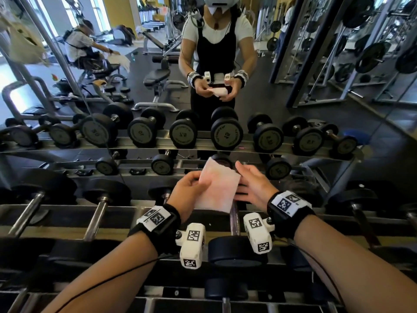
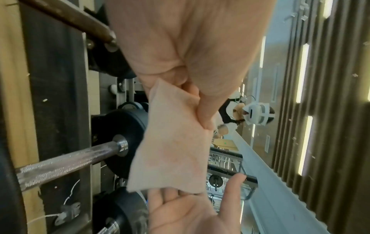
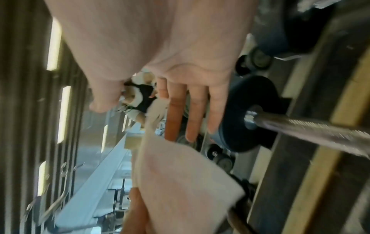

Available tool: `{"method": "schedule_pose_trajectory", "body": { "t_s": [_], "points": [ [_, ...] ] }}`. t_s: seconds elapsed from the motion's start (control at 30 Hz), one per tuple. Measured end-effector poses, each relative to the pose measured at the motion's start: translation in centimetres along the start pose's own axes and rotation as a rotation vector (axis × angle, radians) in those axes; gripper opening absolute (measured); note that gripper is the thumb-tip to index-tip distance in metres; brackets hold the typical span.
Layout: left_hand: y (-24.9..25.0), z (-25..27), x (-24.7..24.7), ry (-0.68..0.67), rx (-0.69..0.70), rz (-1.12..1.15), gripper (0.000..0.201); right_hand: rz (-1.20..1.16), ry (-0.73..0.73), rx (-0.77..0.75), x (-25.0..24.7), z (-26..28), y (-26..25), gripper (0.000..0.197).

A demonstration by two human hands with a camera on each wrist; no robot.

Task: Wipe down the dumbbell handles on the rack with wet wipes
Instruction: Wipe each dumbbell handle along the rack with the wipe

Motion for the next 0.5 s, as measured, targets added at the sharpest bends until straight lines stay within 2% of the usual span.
{"method": "schedule_pose_trajectory", "body": {
  "t_s": [0.07, 0.1, 0.17, 0.23, 0.33, 0.5],
  "points": [
    [-0.4, -0.2, -0.2, 0.015, 0.005, 0.087, 0.047, -0.107, -0.053, 0.053, 0.4, 0.2, 1.8, 0.047],
    [-0.4, -0.2, -0.2, 0.019, 0.023, 0.052, 0.058, -0.115, -0.048, 0.022, 0.5, 0.2, 1.9, 0.055],
    [-0.1, -0.2, -0.4, 0.036, 0.083, -0.118, 0.063, -0.002, 0.001, -0.107, 0.3, 0.3, 0.9, 0.067],
    [0.3, -0.1, -0.4, 0.061, 0.138, -0.349, 0.061, 0.196, 0.01, -0.239, 0.6, 0.7, -0.5, 0.064],
    [1.0, 0.1, -0.2, 0.109, 0.175, -0.65, 0.056, 0.407, -0.022, -0.321, 1.3, 1.2, -1.1, 0.046],
    [2.0, 0.6, -0.5, 0.168, 0.198, -0.826, 0.021, 0.684, 0.02, -0.362, 1.2, 1.6, -1.3, 0.023]
  ]
}}
Point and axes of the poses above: each hand's wrist, its own z-axis away from the middle knuckle, its own x-axis out of the palm, y = z × x, the point moved 9 cm from there along -z, towards the middle knuckle, and after that the axes turned 11 degrees about -z, right-handed, at the moved point
